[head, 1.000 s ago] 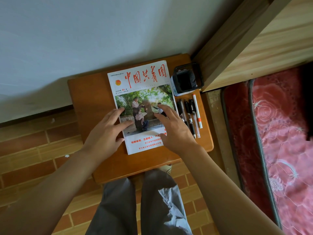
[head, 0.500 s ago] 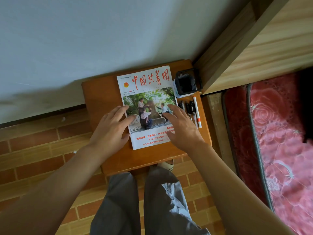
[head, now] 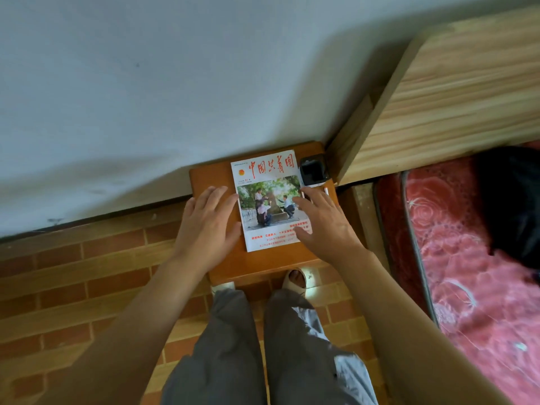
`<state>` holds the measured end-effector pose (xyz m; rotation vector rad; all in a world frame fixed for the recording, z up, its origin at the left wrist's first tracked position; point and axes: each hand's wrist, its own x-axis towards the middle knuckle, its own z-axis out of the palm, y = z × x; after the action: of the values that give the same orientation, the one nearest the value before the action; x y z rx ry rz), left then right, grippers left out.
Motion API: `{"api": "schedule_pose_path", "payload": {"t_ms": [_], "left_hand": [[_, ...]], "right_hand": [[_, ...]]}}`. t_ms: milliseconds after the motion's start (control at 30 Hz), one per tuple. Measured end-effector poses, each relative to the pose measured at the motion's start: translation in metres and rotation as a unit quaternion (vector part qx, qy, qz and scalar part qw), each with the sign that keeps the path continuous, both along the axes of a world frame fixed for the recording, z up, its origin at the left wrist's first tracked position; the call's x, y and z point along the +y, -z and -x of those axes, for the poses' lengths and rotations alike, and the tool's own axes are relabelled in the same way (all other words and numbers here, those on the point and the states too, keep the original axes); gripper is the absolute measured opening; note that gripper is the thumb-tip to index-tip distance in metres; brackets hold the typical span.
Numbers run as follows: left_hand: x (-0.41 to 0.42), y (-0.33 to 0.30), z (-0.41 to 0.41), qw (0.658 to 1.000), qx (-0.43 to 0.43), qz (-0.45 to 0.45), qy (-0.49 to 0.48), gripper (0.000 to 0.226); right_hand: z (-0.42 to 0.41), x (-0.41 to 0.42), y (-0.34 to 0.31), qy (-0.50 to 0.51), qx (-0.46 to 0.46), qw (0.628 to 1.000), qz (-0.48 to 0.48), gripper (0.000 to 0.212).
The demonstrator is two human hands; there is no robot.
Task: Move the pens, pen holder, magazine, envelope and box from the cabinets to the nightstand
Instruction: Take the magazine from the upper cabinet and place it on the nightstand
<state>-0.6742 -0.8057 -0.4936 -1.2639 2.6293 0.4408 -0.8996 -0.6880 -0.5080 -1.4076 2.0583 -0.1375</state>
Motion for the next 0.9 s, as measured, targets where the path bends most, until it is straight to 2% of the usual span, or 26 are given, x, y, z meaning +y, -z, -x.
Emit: {"api": "schedule_pose_path", "payload": {"t_ms": [233,467,700,900], "left_hand": [[0.037,-0.095,-0.001,0.998,-0.003,0.009,-0.069,0.058],[0.067,-0.186,-0.014,0.995,0.011,0.059,-0.083,0.059],[0.086,-0.251,-0.091,0.983,-0.008,0.126,-0.130,0.054],[0.135,-0.286,-0.200,0.969,-0.003,0.157,-0.191,0.052]], "right_hand": [[0.005,0.026,-0.093,-0.005,0.001,1.000,0.031,0.072],[-0.006,0.043,-0.177,-0.024,0.022,0.997,0.065,0.069],[-0.048,0.032,-0.241,-0.092,0.060,0.986,0.126,0.064],[-0.142,0.046,-0.277,-0.145,0.087,0.973,0.155,0.062]]}}
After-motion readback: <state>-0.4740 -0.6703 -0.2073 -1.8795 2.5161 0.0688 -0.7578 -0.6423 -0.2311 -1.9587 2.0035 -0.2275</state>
